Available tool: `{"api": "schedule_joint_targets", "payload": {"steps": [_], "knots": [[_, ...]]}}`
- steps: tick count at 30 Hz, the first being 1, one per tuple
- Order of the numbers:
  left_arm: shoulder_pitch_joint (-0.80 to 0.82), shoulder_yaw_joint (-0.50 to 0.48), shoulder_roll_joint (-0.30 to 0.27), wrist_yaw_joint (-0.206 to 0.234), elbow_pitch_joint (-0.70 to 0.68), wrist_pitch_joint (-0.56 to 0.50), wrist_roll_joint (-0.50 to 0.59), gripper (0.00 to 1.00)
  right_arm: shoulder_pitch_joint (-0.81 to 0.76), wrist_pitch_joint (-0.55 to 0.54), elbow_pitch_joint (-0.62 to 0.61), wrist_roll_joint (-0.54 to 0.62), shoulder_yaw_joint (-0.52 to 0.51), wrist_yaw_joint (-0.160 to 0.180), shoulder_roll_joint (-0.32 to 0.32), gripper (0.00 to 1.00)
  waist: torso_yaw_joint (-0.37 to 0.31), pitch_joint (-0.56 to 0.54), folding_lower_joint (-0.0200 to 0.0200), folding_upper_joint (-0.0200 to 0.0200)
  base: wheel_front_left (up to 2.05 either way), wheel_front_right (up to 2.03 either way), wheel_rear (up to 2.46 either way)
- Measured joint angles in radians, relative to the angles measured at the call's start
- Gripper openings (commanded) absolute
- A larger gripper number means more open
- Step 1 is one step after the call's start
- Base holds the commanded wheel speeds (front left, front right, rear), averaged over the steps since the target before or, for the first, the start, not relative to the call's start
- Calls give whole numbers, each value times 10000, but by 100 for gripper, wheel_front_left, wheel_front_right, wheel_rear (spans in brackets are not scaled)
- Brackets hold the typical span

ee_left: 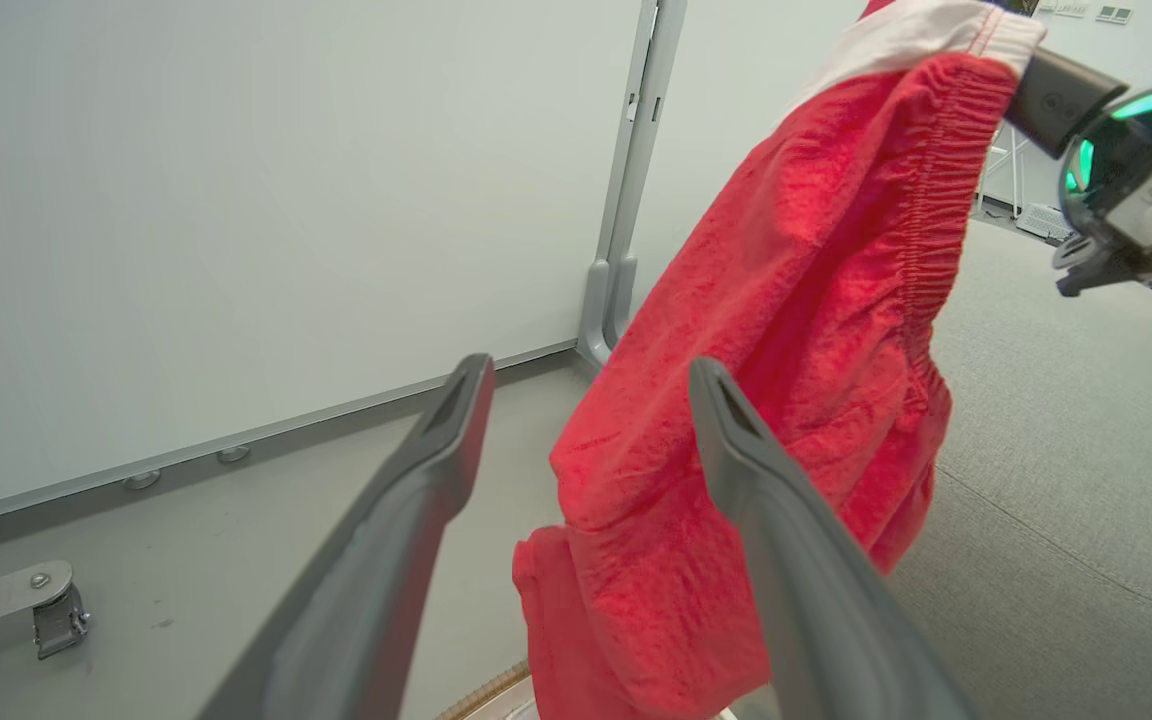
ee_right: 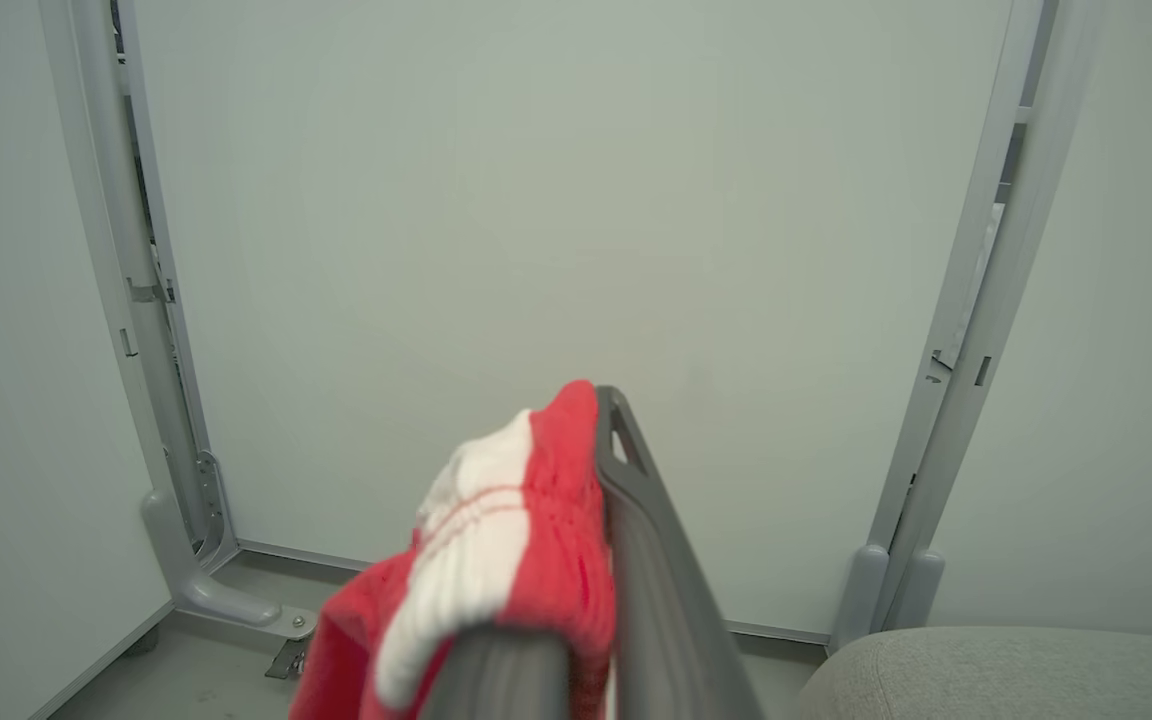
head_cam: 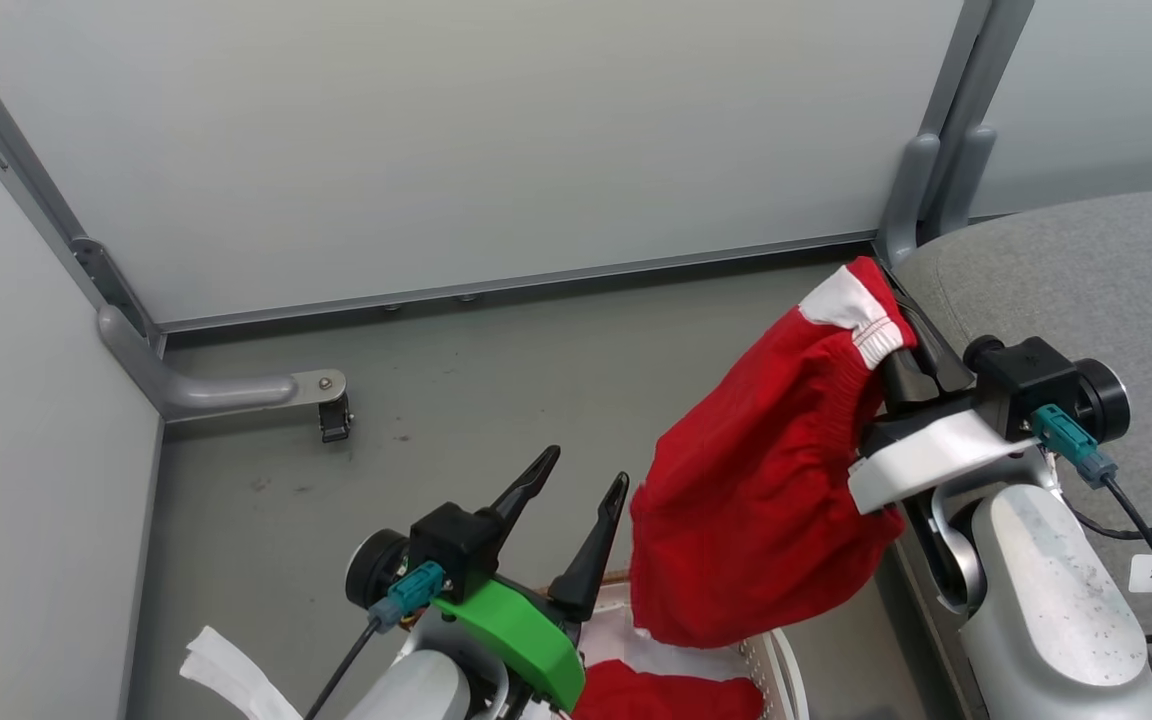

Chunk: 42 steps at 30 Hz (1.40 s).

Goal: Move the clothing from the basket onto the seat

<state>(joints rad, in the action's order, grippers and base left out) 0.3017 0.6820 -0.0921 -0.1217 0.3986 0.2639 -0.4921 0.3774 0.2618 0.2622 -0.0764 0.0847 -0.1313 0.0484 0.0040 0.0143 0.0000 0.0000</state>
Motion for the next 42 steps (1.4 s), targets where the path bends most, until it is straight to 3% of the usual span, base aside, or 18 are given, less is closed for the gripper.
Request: {"api": "schedule_joint_targets", "payload": {"steps": [10,16,36,42], "knots": [[-393,-224,267,-61,-69,0,583,100,-260,0,-40,330,-314,0,0,0,-150,-43,0,0,0,0,0],[-508,-15,364,-73,-263,0,650,100,-513,0,-132,700,-606,0,-4,0,-615,-28,0,0,0,0,0],[-98,349,397,-90,-545,0,890,100,-387,-2,-485,757,-1058,0,10,0,-3687,776,0,0,0,0,0],[104,376,267,-90,-552,0,993,100,-373,0,-650,679,-1174,0,12,0,-4261,1298,0,0,0,0,0]]}}
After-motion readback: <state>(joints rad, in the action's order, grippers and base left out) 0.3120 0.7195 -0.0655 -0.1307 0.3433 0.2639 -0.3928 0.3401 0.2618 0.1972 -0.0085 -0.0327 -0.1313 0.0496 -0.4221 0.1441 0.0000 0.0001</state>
